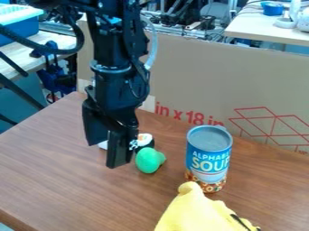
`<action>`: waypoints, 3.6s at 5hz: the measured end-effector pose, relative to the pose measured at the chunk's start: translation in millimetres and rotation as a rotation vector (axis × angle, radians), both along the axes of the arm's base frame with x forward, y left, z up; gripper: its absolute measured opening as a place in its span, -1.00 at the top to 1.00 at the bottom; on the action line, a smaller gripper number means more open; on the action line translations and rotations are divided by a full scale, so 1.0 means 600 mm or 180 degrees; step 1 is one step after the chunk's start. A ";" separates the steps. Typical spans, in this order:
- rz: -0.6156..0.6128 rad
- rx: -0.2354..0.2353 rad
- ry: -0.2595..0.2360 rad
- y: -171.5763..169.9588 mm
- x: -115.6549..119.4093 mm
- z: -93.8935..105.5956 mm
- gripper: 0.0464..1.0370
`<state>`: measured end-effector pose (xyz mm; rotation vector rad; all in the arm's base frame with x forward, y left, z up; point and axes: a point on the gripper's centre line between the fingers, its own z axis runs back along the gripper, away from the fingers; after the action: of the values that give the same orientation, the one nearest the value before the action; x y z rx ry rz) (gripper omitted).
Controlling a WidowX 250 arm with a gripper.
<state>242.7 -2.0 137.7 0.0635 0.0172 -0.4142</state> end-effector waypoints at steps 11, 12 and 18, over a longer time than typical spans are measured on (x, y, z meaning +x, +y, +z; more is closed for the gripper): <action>-0.0106 -0.0131 -0.0524 -0.280 0.011 -0.158 -0.94; 0.0022 -0.0060 -0.0377 -0.280 0.010 -0.185 -0.94; -0.0207 -0.0282 0.0007 -0.033 -0.027 -0.179 -0.93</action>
<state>226.4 -21.8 30.0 -0.0237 -0.0010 -0.4794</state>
